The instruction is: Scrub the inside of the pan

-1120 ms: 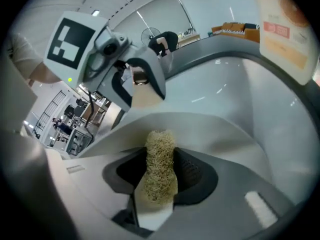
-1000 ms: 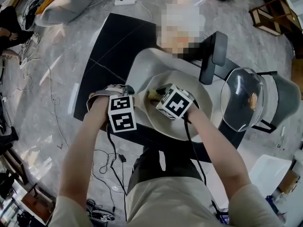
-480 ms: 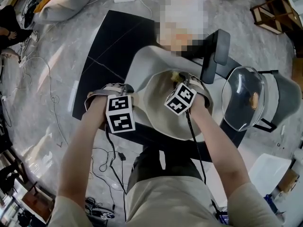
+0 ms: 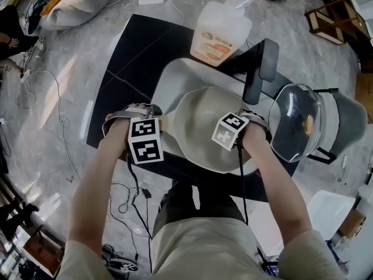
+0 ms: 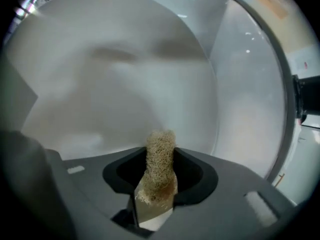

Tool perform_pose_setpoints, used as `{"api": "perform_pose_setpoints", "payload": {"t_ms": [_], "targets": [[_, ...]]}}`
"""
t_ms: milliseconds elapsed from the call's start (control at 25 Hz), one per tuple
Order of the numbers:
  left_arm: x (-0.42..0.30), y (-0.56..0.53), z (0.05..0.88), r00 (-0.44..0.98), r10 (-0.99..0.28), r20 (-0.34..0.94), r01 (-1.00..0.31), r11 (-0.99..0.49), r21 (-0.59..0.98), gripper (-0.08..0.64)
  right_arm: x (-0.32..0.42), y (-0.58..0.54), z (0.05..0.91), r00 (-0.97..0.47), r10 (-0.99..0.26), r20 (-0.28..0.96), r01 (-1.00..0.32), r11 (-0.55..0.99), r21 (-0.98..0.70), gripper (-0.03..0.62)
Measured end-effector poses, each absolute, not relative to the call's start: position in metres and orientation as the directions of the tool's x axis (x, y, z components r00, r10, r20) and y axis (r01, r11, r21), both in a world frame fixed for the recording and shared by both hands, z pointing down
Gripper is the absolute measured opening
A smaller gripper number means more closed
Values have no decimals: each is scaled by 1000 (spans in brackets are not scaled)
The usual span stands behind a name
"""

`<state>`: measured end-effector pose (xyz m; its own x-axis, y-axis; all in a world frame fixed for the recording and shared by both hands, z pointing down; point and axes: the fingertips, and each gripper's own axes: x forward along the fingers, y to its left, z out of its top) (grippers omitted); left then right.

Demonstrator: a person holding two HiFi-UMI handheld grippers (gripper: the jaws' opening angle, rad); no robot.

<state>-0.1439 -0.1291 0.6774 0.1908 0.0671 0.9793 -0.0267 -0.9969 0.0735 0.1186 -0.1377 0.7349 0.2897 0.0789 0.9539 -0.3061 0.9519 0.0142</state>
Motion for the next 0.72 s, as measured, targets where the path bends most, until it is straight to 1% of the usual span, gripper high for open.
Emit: {"api": "perform_pose_setpoints", "payload": {"t_ms": [80,240,320,440,600,720], "targets": [[-143,-129,677,194,67,979,-27,-997,74,241,120,-115,726,288,187,939,-338,937,-83,166],[-144,-129,677,198,64,978,-31,-997,71,242,106,-78,703,195,361,912,-385,883,-267,166],[-143,-129,678,200,60,978,-31,-997,68,244,95,-65,692,137,433,891,-385,852,-355,166],[-143,-130,678,203,57,978,-30,-997,65,244,73,-47,680,10,541,841,-397,774,-493,166],[-142,-130,678,204,57,977,-27,-998,64,244,41,-36,676,-145,604,784,-391,693,-606,166],[-143,-130,678,203,57,977,-29,-998,65,242,9,-38,673,-280,600,749,-363,656,-662,166]]}}
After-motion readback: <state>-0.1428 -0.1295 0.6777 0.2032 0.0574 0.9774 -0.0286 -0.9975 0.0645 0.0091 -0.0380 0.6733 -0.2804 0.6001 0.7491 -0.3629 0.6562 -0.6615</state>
